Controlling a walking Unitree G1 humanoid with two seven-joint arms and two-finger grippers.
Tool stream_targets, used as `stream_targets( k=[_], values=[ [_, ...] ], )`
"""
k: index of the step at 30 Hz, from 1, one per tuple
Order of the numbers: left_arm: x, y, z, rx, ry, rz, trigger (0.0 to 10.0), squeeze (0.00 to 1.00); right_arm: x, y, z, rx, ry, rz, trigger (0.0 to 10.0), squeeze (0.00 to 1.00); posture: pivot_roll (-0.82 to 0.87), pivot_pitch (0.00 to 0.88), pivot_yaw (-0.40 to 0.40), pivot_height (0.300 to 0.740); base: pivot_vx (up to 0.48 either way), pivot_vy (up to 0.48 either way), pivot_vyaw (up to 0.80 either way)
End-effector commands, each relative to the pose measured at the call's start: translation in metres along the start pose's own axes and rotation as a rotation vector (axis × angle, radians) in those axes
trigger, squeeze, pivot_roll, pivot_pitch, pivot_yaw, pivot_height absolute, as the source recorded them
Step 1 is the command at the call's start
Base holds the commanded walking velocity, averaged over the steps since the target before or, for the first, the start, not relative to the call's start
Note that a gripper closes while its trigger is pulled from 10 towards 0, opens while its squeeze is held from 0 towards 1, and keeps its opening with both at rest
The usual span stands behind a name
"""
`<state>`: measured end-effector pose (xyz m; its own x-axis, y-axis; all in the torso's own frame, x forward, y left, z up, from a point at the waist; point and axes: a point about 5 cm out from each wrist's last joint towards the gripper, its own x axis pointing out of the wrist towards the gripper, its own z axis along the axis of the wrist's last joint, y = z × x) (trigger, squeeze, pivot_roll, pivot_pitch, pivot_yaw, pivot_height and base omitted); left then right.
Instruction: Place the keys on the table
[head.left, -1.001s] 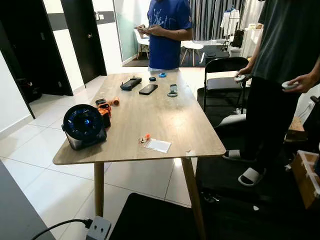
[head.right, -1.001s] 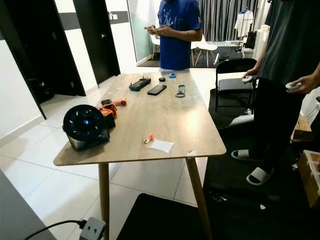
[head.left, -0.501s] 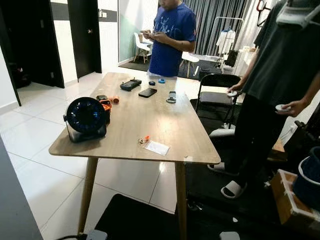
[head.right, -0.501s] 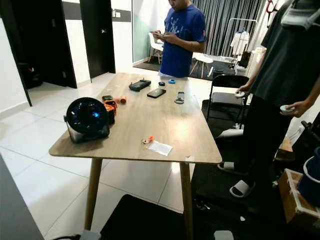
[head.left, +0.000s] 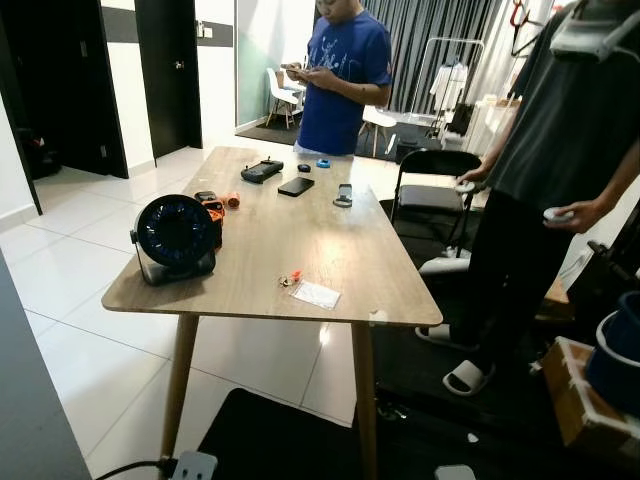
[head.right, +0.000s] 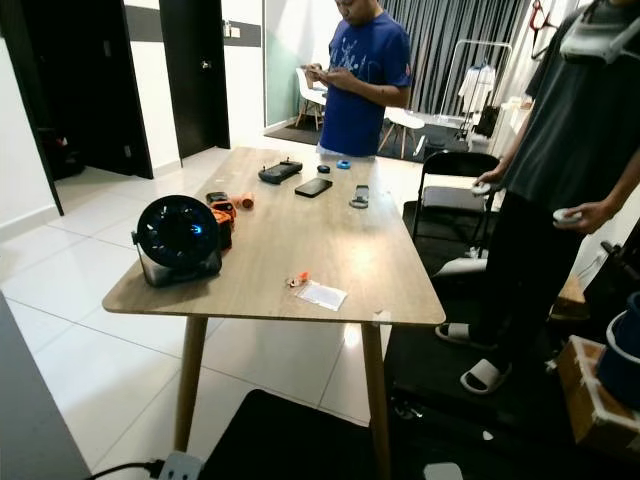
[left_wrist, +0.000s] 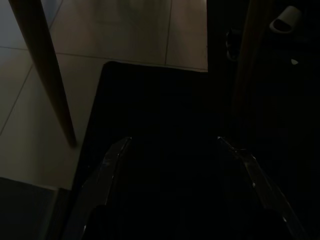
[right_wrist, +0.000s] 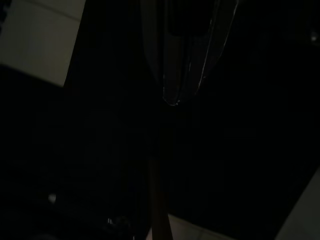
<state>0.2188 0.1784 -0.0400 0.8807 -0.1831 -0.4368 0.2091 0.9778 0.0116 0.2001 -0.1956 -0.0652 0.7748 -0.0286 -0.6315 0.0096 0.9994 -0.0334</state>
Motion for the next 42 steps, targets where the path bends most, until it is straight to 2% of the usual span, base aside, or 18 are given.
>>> stream_targets(
  k=[1, 14, 42],
  values=[
    [0.001, -0.008, -0.003, 0.004, 0.025, -0.037, 10.0, 0.00, -0.001, -0.007, -0.001, 0.021, -0.002, -0.033, 10.0, 0.00, 0.06, 0.030, -0.037, 0.740, 0.000, 0.000, 0.00],
    [0.003, -0.008, -0.001, 0.004, 0.026, -0.050, 10.0, 0.00, -0.002, 0.002, -0.005, 0.021, -0.004, -0.015, 10.0, 0.00, 0.06, 0.034, -0.016, 0.740, 0.000, 0.000, 0.04],
    [0.000, -0.003, -0.006, -0.006, 0.047, -0.024, 10.0, 0.00, -0.002, 0.005, -0.005, -0.009, 0.007, 0.002, 10.0, 0.00, 0.06, 0.033, -0.016, 0.740, 0.000, 0.000, 0.80]
  ],
)
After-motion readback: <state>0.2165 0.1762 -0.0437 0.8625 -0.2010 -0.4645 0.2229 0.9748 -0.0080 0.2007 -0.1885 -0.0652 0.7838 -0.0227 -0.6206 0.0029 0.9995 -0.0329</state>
